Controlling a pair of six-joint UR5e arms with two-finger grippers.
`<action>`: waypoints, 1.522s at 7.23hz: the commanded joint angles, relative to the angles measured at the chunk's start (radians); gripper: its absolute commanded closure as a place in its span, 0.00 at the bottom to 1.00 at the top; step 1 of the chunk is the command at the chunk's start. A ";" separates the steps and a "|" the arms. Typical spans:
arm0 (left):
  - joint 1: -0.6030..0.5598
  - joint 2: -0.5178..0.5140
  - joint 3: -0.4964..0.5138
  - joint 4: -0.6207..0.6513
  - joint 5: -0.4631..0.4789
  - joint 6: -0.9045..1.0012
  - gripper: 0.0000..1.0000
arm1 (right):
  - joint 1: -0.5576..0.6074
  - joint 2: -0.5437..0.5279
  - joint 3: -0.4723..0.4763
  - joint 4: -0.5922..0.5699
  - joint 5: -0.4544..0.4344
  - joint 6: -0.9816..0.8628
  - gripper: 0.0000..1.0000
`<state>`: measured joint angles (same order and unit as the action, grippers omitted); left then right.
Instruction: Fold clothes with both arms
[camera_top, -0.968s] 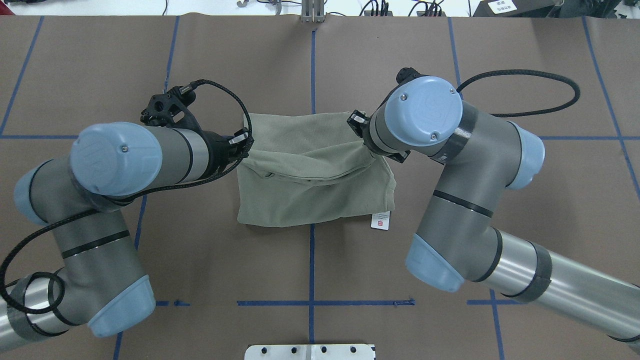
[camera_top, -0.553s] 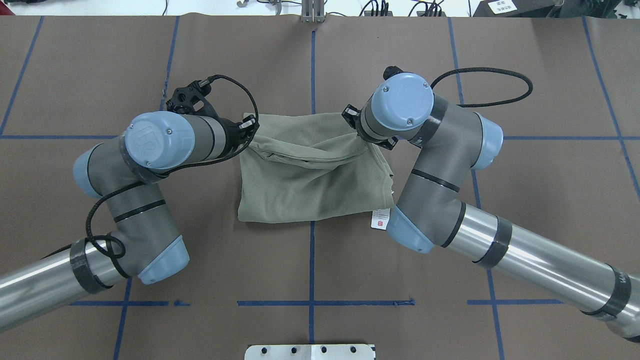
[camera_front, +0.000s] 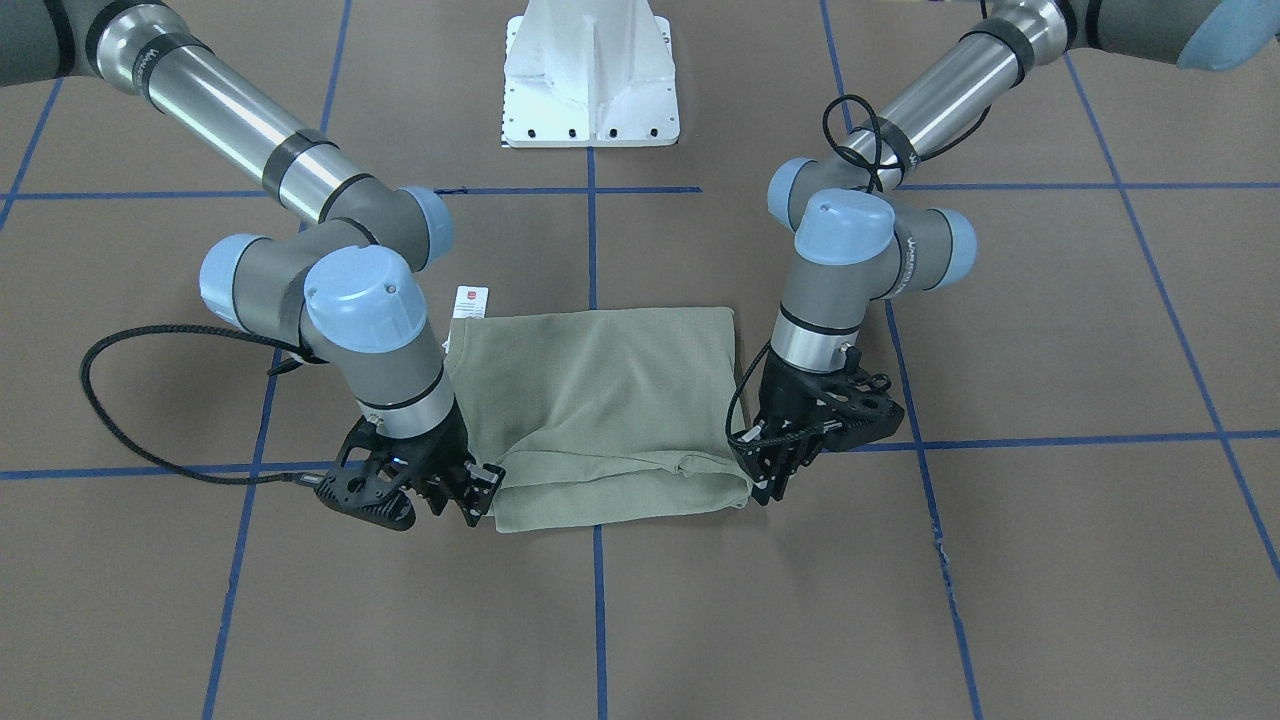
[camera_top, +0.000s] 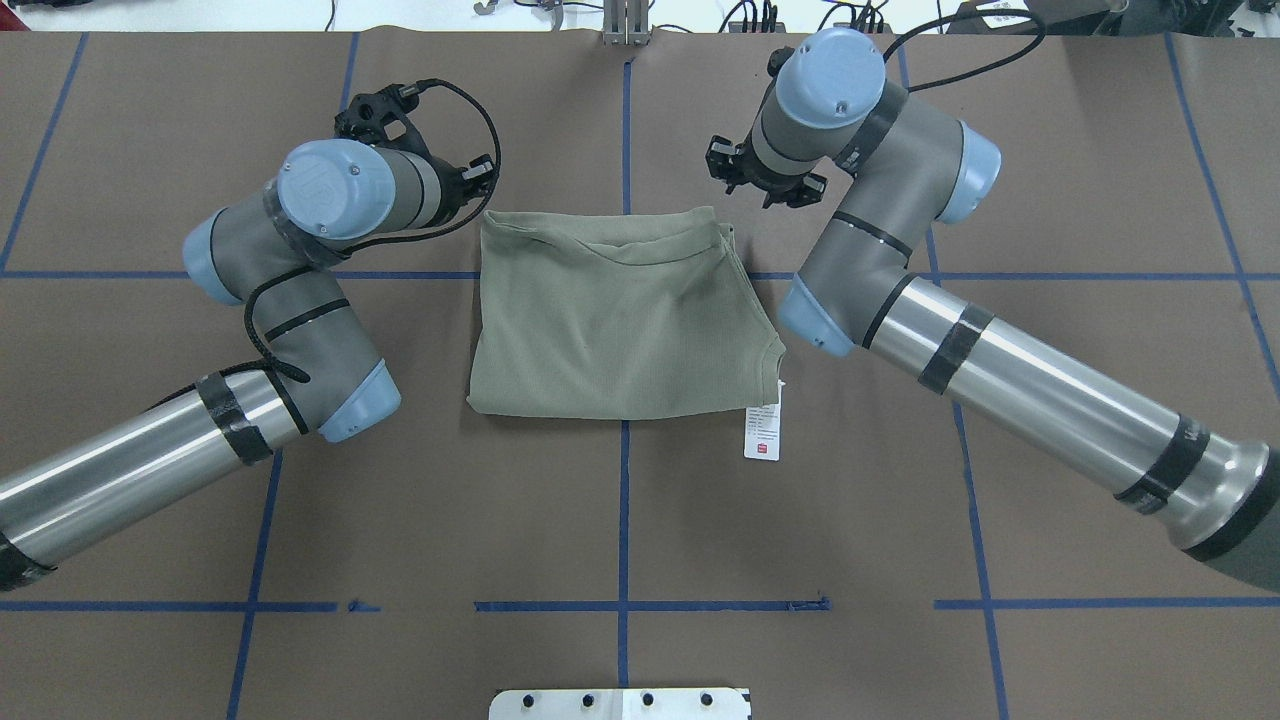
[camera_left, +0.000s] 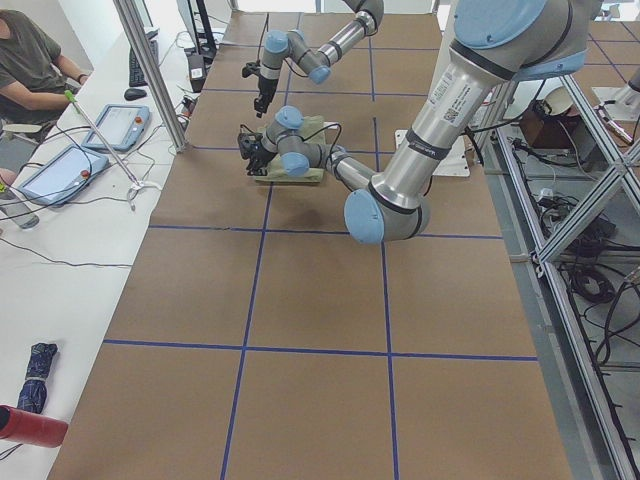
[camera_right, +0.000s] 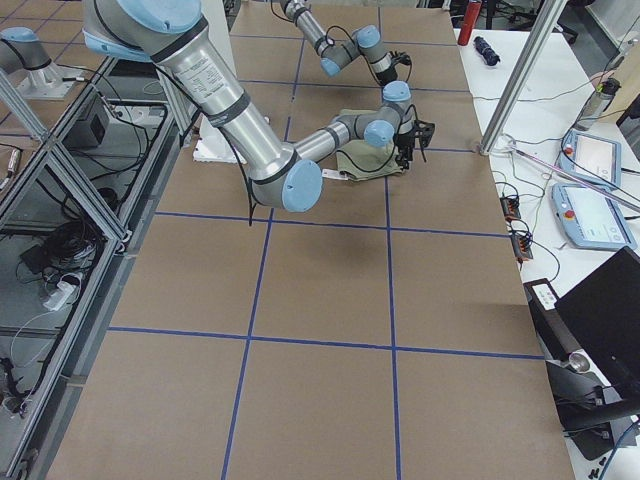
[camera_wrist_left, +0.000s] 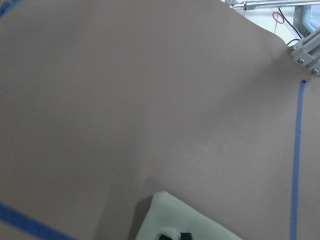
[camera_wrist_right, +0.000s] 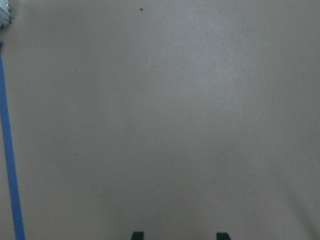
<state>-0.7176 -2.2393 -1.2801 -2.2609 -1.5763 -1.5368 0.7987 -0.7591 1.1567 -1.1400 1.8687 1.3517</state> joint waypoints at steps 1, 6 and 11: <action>-0.032 -0.005 0.015 -0.022 -0.019 0.038 0.00 | 0.071 0.004 -0.029 0.017 0.084 -0.138 0.00; -0.173 0.462 -0.486 -0.005 -0.352 0.505 0.00 | 0.282 -0.435 0.321 0.003 0.311 -0.415 0.00; -0.569 0.844 -0.568 0.009 -0.603 1.204 0.00 | 0.577 -0.803 0.382 0.003 0.435 -1.057 0.00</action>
<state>-1.1915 -1.4650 -1.8540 -2.2618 -2.1369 -0.5020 1.3105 -1.4802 1.5351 -1.1354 2.2887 0.4620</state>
